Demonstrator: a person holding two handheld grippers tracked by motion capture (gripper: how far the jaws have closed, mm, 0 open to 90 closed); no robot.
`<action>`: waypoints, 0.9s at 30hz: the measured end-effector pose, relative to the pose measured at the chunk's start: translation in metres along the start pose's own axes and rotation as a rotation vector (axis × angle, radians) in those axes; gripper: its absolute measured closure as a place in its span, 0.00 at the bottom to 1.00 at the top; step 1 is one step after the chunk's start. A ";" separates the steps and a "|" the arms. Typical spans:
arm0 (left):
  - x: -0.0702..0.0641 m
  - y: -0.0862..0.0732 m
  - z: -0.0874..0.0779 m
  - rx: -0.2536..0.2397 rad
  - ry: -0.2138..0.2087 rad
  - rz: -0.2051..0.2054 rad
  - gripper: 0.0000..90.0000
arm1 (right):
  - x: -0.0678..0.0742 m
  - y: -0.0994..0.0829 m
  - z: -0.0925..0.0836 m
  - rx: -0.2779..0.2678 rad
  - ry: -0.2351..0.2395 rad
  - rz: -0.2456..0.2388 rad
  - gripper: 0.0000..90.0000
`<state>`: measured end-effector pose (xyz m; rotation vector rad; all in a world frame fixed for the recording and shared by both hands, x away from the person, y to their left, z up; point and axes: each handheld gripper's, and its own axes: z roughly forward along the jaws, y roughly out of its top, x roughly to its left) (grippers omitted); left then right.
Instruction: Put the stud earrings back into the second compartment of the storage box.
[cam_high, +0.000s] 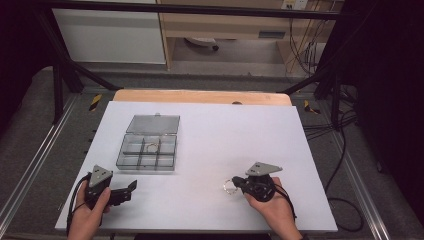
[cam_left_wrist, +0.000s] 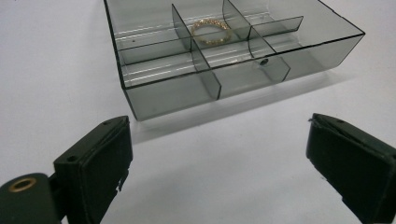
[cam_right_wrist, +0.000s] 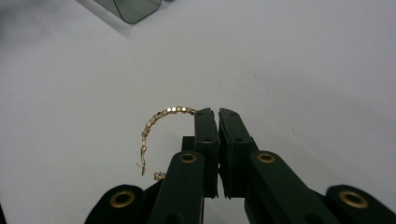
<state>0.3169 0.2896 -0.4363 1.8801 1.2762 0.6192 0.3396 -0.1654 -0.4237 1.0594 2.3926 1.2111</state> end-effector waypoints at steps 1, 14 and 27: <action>0.000 0.000 0.000 0.001 -0.001 0.000 0.08 | 0.000 0.005 0.004 0.000 0.006 -0.001 0.97; 0.000 0.000 0.000 0.000 -0.011 0.003 0.08 | 0.001 0.082 0.042 -0.002 0.049 -0.045 0.97; 0.000 0.000 0.001 0.003 -0.011 0.002 0.08 | 0.013 0.130 0.061 -0.036 0.062 -0.090 0.97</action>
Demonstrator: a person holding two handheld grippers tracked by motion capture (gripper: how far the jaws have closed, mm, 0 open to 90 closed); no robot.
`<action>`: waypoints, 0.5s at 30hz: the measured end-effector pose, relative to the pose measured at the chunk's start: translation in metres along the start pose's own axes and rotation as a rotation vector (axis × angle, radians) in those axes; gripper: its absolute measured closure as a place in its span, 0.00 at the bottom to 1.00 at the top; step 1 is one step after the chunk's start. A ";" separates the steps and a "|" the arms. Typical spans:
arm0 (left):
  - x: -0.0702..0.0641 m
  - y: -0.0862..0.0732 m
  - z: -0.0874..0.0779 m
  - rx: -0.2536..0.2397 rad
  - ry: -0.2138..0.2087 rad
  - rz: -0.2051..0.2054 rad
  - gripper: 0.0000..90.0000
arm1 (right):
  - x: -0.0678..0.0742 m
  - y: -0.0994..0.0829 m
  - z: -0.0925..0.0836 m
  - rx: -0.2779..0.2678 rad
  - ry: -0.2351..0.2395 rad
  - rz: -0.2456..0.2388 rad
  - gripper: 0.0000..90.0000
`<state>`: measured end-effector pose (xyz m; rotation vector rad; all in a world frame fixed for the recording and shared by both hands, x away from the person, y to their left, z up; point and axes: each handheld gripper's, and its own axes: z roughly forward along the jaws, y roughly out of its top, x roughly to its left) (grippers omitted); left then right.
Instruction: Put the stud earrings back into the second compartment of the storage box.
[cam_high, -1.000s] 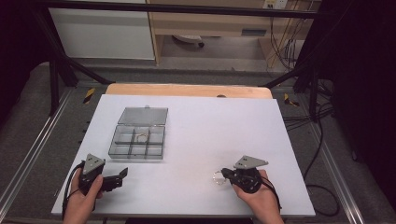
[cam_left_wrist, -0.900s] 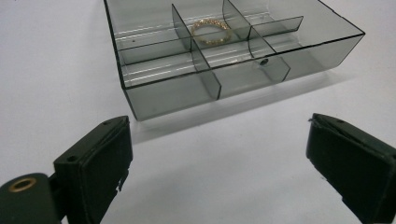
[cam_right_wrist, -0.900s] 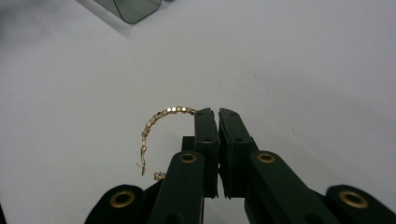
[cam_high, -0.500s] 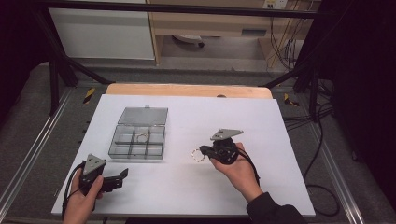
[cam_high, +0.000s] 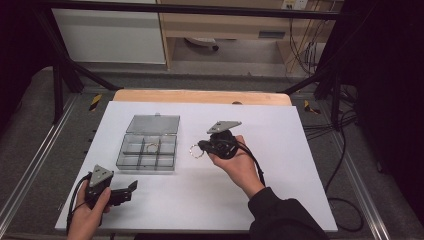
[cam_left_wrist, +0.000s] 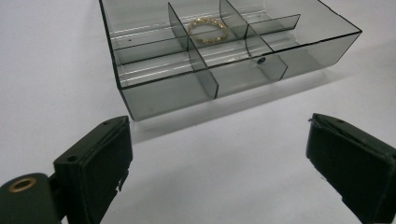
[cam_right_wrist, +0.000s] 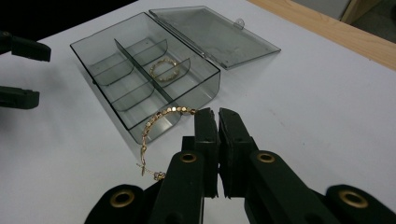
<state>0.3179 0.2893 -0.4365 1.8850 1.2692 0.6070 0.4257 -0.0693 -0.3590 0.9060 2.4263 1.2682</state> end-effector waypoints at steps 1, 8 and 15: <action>0.000 0.000 0.000 0.000 -0.001 0.000 0.08 | 0.001 0.002 0.002 -0.004 0.001 -0.001 0.97; -0.001 0.000 0.001 0.004 -0.005 0.006 0.08 | 0.003 0.017 0.014 -0.013 0.004 -0.010 0.97; -0.001 0.000 0.001 0.012 -0.001 0.015 0.08 | 0.003 0.032 0.032 -0.011 0.002 -0.016 0.97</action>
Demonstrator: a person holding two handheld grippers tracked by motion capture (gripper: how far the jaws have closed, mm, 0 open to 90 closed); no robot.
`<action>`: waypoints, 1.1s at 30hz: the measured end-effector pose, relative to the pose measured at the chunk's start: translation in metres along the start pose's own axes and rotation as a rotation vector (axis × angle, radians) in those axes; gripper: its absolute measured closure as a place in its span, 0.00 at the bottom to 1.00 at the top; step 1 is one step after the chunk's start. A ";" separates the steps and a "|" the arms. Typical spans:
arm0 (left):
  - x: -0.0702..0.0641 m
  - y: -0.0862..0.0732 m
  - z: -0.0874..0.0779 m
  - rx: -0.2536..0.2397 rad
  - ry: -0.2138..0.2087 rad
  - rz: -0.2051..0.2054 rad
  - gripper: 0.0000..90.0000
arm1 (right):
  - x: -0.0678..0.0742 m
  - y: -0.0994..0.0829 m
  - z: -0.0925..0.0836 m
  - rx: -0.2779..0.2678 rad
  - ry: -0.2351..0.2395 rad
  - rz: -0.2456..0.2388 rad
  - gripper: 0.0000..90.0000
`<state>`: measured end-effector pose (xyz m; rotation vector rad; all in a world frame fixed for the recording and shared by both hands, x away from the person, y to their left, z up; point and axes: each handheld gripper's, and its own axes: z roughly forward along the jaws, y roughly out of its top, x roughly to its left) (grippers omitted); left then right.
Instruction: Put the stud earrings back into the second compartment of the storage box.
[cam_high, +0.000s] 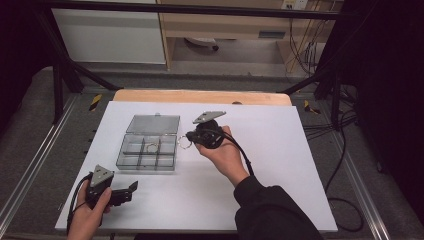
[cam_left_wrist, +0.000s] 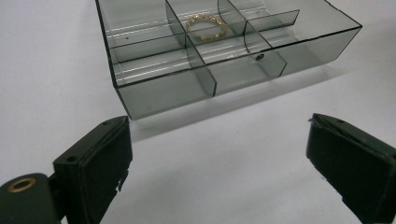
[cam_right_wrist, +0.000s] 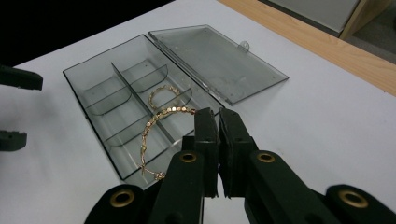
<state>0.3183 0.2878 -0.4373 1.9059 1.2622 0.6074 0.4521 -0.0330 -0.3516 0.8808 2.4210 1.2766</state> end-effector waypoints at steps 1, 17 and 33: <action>0.000 0.000 0.000 -0.001 0.002 0.001 0.08 | 0.000 0.002 0.003 -0.003 0.000 0.001 0.97; 0.000 0.000 0.000 -0.004 0.003 -0.002 0.08 | 0.004 0.020 0.043 0.007 -0.003 -0.004 0.97; 0.001 0.001 0.000 -0.009 0.002 -0.007 0.08 | 0.012 0.028 0.074 0.019 0.009 -0.007 0.97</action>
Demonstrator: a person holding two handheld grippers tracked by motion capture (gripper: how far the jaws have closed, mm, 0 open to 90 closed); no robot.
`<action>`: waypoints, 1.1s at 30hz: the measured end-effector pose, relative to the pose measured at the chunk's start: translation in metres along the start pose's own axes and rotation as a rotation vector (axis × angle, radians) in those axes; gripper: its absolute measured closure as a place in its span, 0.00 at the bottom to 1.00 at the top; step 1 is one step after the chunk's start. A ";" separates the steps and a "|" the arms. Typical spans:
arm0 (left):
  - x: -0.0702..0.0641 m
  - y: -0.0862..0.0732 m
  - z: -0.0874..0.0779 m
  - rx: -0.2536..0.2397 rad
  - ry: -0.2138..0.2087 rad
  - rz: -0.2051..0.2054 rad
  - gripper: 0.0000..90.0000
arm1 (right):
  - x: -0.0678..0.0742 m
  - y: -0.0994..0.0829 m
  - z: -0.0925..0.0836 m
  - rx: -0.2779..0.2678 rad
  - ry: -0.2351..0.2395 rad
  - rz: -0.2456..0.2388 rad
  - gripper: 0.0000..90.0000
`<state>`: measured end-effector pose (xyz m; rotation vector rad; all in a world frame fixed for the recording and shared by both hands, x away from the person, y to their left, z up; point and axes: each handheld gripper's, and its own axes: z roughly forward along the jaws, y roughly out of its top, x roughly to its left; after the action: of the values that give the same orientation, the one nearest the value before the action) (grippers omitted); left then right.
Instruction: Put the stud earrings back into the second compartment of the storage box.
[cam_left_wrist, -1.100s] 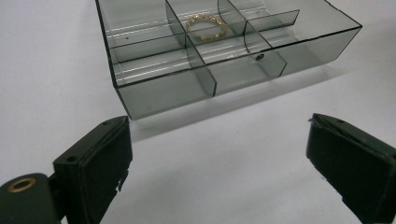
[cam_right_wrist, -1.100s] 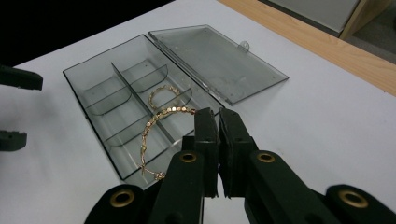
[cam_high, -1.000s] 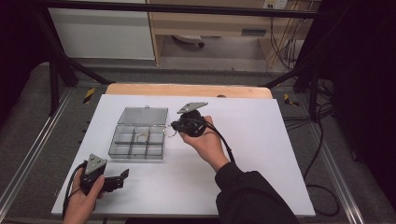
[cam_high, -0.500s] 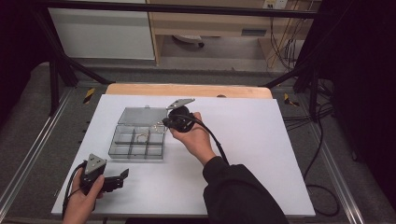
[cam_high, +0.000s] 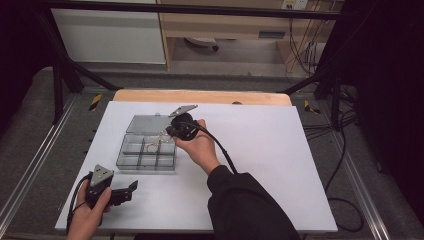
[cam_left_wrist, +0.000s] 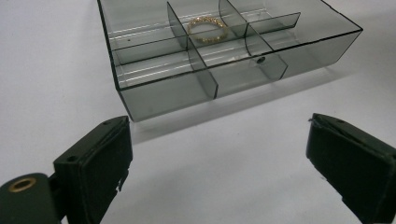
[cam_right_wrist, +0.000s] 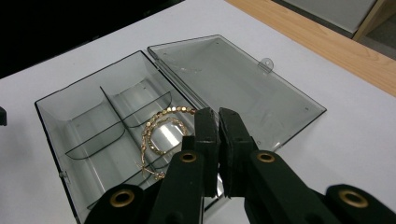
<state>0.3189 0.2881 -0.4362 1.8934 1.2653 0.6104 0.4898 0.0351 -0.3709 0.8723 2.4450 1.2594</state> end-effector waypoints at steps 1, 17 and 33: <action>0.000 0.000 0.000 -0.001 -0.002 -0.002 0.08 | 0.001 0.001 0.002 0.000 0.001 0.001 0.97; 0.002 0.000 -0.002 0.007 0.005 -0.002 0.08 | 0.005 0.003 0.021 0.009 0.004 0.014 0.97; 0.003 0.000 -0.002 0.008 0.001 -0.003 0.08 | 0.022 0.005 0.039 0.039 0.028 -0.015 0.97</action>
<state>0.3187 0.2911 -0.4355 1.8973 1.2725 0.6058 0.4927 0.0766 -0.3894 0.8494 2.5011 1.2312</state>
